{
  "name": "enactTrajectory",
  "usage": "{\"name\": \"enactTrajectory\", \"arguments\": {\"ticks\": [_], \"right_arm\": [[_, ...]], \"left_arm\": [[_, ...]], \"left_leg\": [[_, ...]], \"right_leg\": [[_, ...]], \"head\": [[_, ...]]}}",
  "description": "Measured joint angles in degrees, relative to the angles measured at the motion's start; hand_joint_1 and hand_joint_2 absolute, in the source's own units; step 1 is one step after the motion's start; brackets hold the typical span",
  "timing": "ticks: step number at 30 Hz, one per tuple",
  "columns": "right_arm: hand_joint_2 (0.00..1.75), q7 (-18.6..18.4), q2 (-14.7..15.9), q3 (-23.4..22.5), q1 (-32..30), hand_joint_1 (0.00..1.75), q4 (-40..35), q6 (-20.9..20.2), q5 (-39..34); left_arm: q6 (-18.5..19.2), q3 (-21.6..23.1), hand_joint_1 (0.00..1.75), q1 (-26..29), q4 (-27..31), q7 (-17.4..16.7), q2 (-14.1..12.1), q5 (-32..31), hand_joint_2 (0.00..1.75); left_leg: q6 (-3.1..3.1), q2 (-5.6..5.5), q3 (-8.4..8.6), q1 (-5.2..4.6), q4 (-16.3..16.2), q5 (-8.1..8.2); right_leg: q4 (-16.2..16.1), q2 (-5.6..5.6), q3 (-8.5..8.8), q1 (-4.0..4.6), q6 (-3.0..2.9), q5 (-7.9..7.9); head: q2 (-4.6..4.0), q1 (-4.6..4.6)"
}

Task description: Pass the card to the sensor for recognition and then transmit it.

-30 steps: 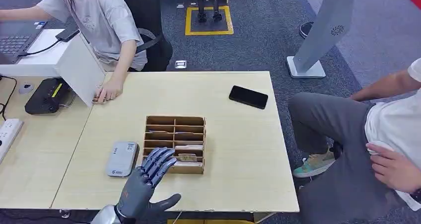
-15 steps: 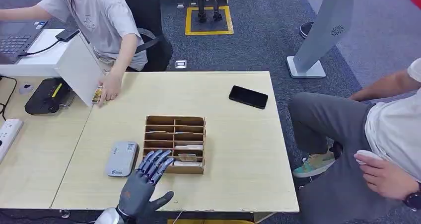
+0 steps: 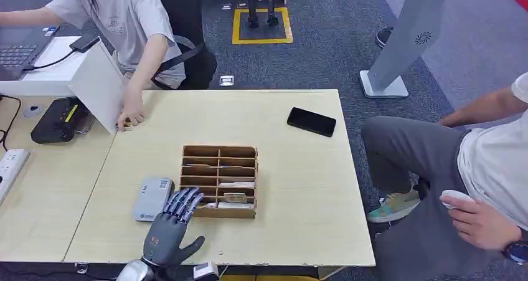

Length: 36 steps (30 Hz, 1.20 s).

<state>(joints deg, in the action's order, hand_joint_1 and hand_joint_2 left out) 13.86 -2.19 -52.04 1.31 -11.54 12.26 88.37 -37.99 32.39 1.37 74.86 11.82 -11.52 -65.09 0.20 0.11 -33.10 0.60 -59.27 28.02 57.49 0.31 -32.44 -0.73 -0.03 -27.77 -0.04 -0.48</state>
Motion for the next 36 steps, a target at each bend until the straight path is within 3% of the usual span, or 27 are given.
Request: {"name": "enactTrajectory", "arguments": {"ticks": [10, 27, 36], "right_arm": [[0.0, -0.3, -0.2, -0.5, 0.0, 0.0, 0.0, 0.1, 0.0], [0.0, -0.5, -0.3, -0.8, 0.0, 0.0, 0.0, 0.1, 0.0], [0.0, -0.5, -0.4, -0.9, 0.0, 0.0, 0.0, 0.0, 0.2]], "left_arm": [[-0.6, -3.0, 0.0, -0.6, -1.6, -1.5, 2.1, -1.1, 1.75], [-0.8, -4.1, 0.0, -0.6, -2.2, -1.5, 3.1, -1.0, 1.75], [-1.5, -5.7, 0.0, -0.6, -2.0, 0.8, 4.5, -1.4, 1.75]], "left_leg": [[0.0, -0.01, 0.0, 0.0, 0.0, 0.0], [0.0, -0.01, 0.0, 0.0, 0.0, 0.0], [0.0, -0.01, 0.0, 0.0, 0.0, 0.0]], "right_leg": [[0.0, -0.01, 0.01, 0.0, 0.0, 0.0], [0.0, -0.01, 0.0, 0.0, 0.0, 0.0], [0.0, -0.01, 0.0, 0.0, 0.0, 0.0]], "head": [[0.0, 0.02], [0.0, 0.02], [0.0, 0.02]]}}
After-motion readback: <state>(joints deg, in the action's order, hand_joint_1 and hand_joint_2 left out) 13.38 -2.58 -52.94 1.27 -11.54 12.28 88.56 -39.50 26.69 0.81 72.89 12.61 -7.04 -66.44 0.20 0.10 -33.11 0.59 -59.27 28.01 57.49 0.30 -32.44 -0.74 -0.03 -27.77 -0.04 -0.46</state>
